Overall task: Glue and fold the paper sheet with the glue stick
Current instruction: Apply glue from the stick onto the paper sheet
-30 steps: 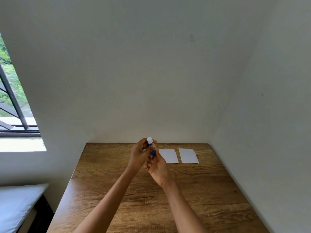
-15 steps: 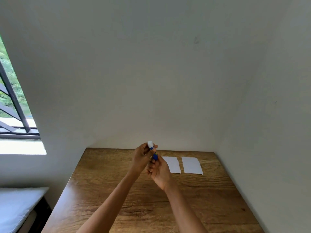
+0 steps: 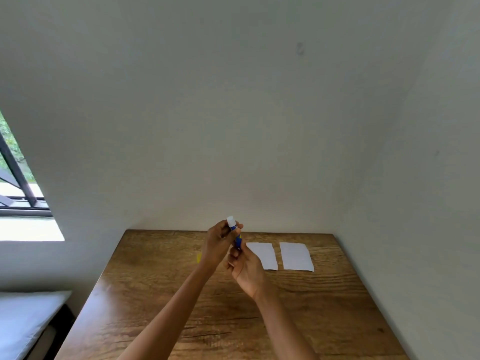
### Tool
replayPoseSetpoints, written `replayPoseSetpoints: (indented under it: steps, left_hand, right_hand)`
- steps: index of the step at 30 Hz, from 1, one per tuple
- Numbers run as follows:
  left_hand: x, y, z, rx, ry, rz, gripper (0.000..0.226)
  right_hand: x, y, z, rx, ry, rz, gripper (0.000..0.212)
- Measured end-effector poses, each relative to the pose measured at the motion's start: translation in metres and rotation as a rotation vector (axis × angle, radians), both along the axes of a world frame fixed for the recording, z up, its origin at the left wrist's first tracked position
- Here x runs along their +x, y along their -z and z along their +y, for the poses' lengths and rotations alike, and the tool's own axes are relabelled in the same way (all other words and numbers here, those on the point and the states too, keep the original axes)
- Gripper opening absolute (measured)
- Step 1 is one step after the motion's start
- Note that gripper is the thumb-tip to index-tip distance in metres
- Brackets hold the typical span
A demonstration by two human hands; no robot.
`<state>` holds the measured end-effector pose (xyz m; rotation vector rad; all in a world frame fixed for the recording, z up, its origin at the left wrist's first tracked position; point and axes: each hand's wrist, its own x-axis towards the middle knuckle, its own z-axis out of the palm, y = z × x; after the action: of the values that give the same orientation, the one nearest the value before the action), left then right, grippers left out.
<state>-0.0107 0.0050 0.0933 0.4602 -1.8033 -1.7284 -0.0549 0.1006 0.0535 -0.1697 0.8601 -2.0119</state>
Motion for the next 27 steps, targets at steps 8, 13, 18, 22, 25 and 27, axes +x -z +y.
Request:
replayPoseSetpoints:
  steps: [8, 13, 18, 22, 25, 27]
  left_hand:
    - [-0.01, -0.001, -0.005, 0.006, 0.073, 0.025, 0.015]
    - [-0.012, -0.003, -0.007, 0.002, 0.118, 0.027, 0.011]
    - [-0.015, -0.001, -0.009, -0.002, 0.115, 0.019, 0.012]
    - [-0.015, 0.004, -0.011, 0.015, 0.089, 0.007, 0.011]
    - [-0.015, 0.007, -0.01, 0.003, 0.129, 0.001, 0.013]
    - [-0.016, 0.008, -0.011, 0.004, 0.134, 0.001, 0.013]
  right_hand:
    - [-0.012, -0.004, -0.002, 0.045, -0.035, -0.031, 0.033]
    - [-0.023, -0.007, 0.0, 0.066, -0.09, -0.002, 0.035]
    - [-0.021, -0.009, -0.006, 0.148, -0.097, -0.038, 0.05]
    - [-0.018, -0.001, -0.004, 0.076, -0.061, -0.058, 0.037]
    - [-0.021, 0.002, -0.001, 0.116, -0.072, -0.051, 0.043]
    - [-0.022, 0.003, 0.0, 0.143, -0.06, -0.061, 0.044]
